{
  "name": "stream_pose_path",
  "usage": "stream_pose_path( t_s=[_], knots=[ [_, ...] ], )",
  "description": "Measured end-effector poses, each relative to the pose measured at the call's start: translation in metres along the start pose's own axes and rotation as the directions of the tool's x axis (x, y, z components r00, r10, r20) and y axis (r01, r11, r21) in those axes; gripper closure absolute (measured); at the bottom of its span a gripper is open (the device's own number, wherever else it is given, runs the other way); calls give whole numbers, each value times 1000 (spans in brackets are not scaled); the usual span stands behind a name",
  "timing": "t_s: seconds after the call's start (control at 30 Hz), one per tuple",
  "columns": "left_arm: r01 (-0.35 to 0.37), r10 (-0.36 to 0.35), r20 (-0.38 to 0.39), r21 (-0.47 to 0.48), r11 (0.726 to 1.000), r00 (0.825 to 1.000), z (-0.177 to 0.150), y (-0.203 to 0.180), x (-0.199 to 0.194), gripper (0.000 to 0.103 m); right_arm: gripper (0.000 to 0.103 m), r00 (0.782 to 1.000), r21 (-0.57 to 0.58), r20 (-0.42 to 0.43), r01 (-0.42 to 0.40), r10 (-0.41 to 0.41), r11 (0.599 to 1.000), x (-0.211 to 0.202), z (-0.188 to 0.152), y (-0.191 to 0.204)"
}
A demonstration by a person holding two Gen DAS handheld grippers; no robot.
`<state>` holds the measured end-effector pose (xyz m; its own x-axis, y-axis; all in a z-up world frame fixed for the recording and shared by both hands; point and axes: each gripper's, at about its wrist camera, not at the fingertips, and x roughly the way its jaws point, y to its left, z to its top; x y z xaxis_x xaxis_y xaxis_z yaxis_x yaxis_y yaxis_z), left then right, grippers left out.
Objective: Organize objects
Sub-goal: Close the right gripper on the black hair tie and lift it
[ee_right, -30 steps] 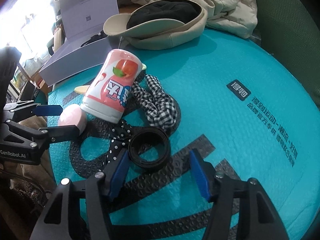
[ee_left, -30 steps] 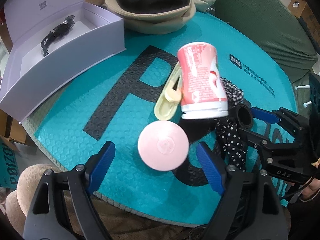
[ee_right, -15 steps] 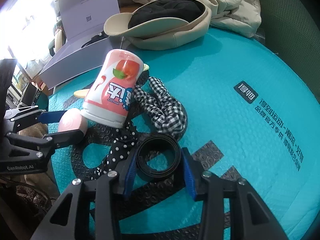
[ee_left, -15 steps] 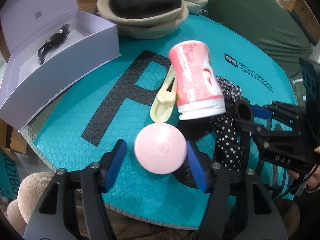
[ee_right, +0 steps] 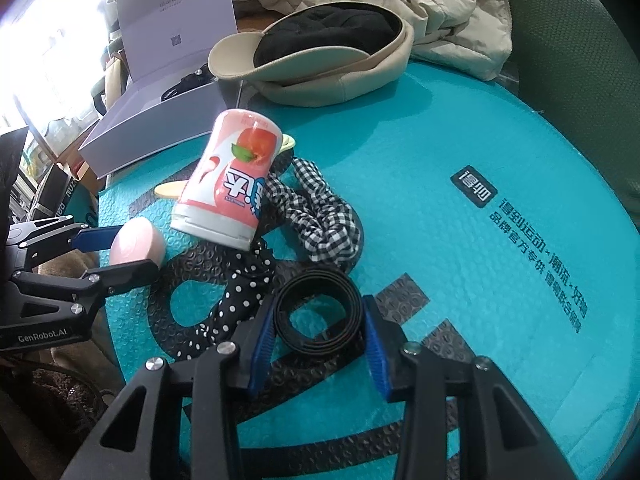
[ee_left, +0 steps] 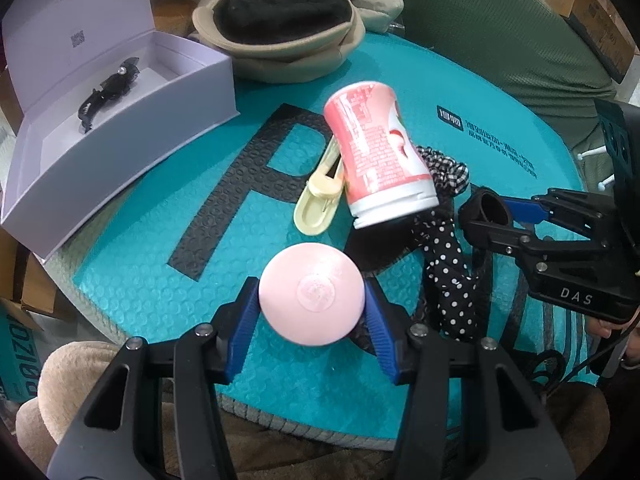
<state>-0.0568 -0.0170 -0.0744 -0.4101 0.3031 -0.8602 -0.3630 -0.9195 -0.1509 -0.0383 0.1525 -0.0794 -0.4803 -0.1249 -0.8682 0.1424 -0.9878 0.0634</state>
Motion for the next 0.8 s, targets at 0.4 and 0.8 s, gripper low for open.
stream_pose_path(
  t_s=[0.4,0.8],
  knots=[
    [7,-5,51,-36,999,999,-6,5,-21,53,61,996,-2,44,-81,81,997,-23,11,13],
    [-23,30,88,-79,997,996,-9,22,-45,53,61,987,-108,86,-124,134,986,-43,31,47]
  ],
)
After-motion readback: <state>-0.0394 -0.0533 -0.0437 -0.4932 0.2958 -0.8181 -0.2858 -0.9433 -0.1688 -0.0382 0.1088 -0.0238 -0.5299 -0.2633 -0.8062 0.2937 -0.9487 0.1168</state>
